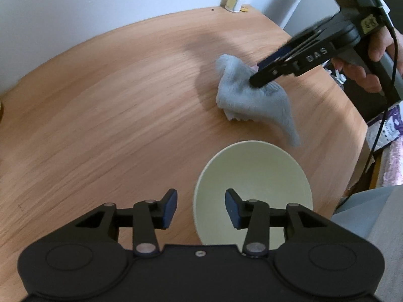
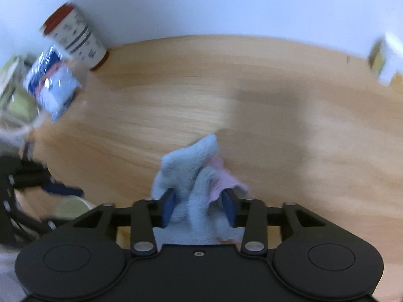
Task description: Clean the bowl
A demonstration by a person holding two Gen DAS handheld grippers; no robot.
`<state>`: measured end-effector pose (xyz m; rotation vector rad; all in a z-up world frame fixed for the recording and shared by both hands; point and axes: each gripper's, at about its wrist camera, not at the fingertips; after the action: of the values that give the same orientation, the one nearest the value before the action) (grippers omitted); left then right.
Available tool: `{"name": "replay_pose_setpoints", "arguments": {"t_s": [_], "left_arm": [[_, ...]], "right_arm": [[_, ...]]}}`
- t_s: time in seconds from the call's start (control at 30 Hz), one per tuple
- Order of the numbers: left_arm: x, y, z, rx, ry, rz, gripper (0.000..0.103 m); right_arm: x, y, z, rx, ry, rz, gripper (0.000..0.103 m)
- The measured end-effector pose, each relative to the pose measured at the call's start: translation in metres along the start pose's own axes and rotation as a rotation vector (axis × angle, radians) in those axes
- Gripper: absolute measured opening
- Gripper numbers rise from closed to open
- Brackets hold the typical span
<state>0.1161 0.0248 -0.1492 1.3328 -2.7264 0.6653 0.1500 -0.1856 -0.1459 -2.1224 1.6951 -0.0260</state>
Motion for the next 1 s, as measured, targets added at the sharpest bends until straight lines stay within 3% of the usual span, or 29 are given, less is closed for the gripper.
{"name": "replay_pose_setpoints", "arguments": {"t_s": [0.07,0.23,0.37,0.47,0.57,0.77,0.83,1.0], "left_arm": [[-0.001,0.002,0.001,-0.009,0.007,0.013,0.043],[-0.002,0.002,0.004,-0.043,0.014,0.052,0.045],[-0.002,-0.002,0.005,-0.047,0.012,0.058,0.045],[-0.004,-0.004,0.004,-0.045,0.02,0.059,0.045],[-0.008,-0.006,0.003,-0.052,0.049,0.078,0.044],[-0.012,-0.011,0.005,-0.079,0.066,0.104,0.042],[-0.014,-0.011,0.008,-0.094,0.069,0.107,0.041],[-0.014,-0.009,0.013,-0.116,0.078,0.125,0.023]], "right_arm": [[0.001,-0.001,-0.011,0.02,0.036,-0.079,0.054],[-0.033,0.006,-0.035,0.064,0.068,-0.473,0.07],[-0.064,0.021,-0.02,0.004,0.045,-0.796,0.072],[-0.07,0.027,-0.001,-0.065,0.06,-0.953,0.072],[-0.063,0.022,0.015,-0.115,0.056,-1.013,0.072],[-0.053,0.01,0.031,-0.155,0.019,-0.995,0.071],[-0.051,0.008,0.034,-0.181,0.003,-0.979,0.061],[-0.052,0.006,0.036,-0.206,-0.015,-0.894,0.045]]}}
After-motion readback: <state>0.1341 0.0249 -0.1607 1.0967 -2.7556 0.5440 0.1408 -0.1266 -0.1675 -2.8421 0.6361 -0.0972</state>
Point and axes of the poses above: each gripper's, at about its wrist camera, not at the fingertips, and z roughly the way its jaws point, x to its right, y to its underside, and after that the axes turned 1 degree about z, right-handed
